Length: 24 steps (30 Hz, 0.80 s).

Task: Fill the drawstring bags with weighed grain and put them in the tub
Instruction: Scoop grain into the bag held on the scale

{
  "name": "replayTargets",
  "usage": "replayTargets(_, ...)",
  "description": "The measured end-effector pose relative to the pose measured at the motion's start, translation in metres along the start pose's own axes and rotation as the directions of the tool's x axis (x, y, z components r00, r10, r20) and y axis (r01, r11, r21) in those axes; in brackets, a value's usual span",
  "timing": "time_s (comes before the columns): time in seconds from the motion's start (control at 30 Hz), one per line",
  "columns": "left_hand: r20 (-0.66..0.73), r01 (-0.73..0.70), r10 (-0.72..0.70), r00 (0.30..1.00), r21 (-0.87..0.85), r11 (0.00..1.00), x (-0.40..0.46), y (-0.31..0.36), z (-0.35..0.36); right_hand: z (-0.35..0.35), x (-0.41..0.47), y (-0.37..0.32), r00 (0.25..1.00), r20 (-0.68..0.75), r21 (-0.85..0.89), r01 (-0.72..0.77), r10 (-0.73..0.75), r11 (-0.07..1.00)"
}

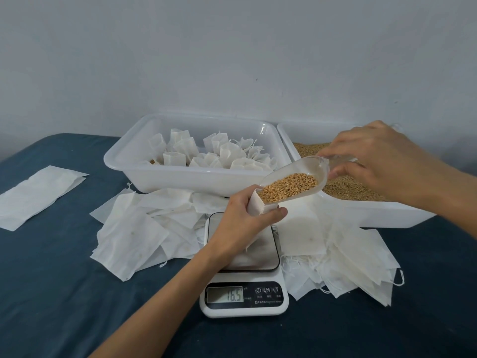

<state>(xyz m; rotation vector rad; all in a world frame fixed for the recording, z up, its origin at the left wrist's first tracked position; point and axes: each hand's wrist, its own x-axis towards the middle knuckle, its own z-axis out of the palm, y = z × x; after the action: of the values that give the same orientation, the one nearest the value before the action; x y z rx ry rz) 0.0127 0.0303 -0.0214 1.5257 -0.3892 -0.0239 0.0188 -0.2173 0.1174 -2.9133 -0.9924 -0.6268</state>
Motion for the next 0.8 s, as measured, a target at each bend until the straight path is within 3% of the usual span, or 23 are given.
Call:
replayTargets(0.4,0.005,-0.010,0.010,1.000,-0.012,1.000,0.0004,-0.0007,0.0005,0.0004,0.0014,-0.0005,0.998,-0.027,-0.053,0.058,-0.060,0.997)
replayTargets(0.8,-0.013,-0.005,0.005,1.000,-0.010,1.000,0.0009,-0.0022,0.0006,0.0000,-0.0003,-0.0023,1.000,-0.013,-0.028,0.026,-0.026,0.999)
